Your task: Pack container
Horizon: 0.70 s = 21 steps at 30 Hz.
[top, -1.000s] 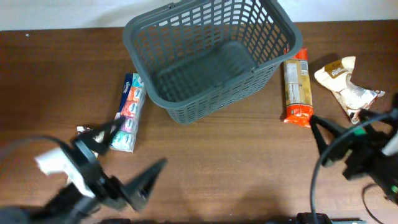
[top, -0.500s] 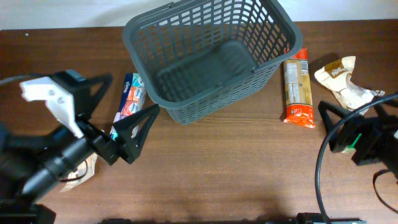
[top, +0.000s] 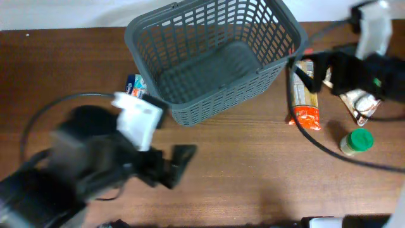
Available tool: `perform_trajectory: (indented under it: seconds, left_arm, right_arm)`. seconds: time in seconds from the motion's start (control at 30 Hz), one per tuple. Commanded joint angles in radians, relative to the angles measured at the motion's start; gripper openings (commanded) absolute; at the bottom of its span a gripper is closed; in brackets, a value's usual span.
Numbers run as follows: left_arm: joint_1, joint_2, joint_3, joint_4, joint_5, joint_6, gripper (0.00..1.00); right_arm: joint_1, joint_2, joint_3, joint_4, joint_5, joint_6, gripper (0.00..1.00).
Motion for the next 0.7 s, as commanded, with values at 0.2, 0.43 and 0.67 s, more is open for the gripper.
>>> perform_trajectory:
  seconds: [0.2, 0.43, 0.67]
  left_arm:
    - [-0.462, 0.270, 0.006, -0.083, -0.518, -0.254, 1.00]
    - [-0.467, 0.338, 0.006, -0.096, -0.363, -0.265, 1.00]
    - [-0.467, 0.338, 0.006, -0.124, -0.341, -0.265, 1.00]
  right_arm:
    - [0.142, 0.091, 0.073, -0.040, 0.240, -0.049, 0.99]
    - [0.144, 0.207, 0.073, -0.026, 0.215, -0.253, 0.99]
    - [0.144, 0.292, 0.073, 0.068, 0.216, -0.232, 0.99]
